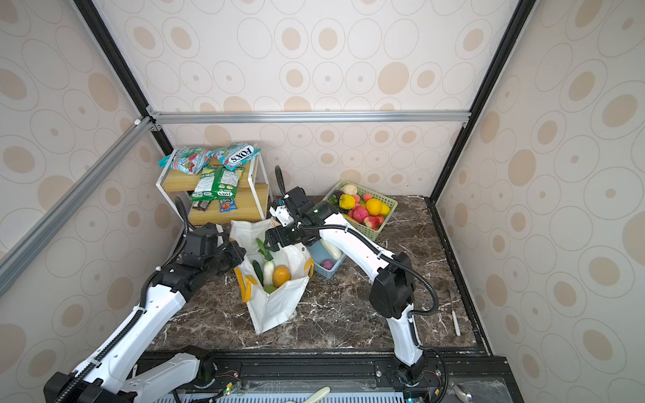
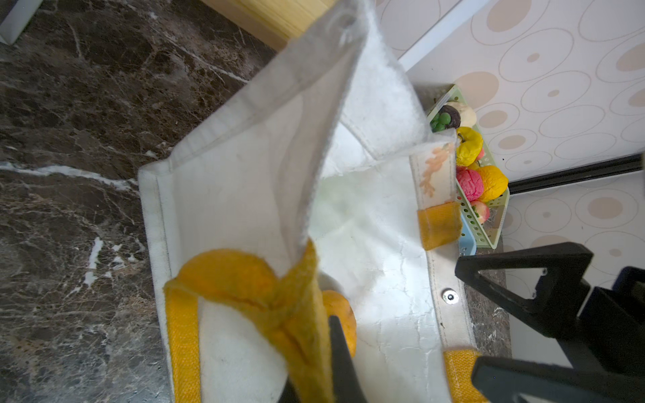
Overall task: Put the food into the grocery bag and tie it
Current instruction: 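Open the right gripper and raise it out of the bag toward the basket, then move the right gripper over the green fruit basket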
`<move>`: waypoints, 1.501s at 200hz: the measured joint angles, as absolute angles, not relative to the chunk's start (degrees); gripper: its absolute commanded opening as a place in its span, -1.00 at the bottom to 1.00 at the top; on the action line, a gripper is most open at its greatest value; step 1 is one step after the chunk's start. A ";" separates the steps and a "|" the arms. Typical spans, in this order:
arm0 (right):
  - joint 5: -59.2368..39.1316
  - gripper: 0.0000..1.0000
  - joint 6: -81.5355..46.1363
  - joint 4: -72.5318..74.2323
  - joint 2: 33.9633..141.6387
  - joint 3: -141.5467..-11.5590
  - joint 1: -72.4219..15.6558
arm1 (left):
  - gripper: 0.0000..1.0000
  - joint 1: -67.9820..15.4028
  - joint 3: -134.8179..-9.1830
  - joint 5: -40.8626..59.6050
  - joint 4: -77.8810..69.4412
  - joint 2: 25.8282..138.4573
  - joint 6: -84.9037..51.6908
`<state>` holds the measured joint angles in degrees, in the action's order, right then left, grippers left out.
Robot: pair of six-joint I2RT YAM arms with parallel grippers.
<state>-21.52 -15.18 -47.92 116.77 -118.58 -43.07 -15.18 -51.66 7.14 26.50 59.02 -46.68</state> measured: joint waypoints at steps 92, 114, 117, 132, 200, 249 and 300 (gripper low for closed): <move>-18.57 0.83 -19.51 -45.74 115.31 -118.37 -36.25 | -1.00 -15.18 -51.66 7.18 26.00 59.72 -46.63; -16.38 0.81 -20.53 -44.99 113.84 -115.74 -31.92 | -1.00 -15.18 -51.66 7.20 25.82 59.77 -46.63; -16.05 0.82 -20.60 -44.86 113.65 -115.31 -31.09 | -1.00 -15.18 -51.66 7.20 25.82 59.79 -46.61; -14.20 0.82 -21.04 -44.45 113.16 -113.71 -28.01 | -1.00 -15.18 -51.66 7.20 25.80 59.79 -46.57; -6.09 0.85 -21.37 -45.23 113.40 -111.50 -17.67 | -1.00 -15.18 -51.35 7.18 25.30 59.72 -46.22; -2.24 0.84 -20.23 -46.57 118.32 -112.75 -13.23 | -1.00 -15.18 -51.33 7.18 25.28 59.61 -45.63; 1.72 0.75 -18.72 -48.75 122.89 -116.29 -12.01 | -1.00 -15.18 -51.33 7.38 25.26 59.61 -45.28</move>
<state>1.72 -18.72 -48.75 122.89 -116.29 -12.01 -15.18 -51.33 7.38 25.26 59.61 -45.28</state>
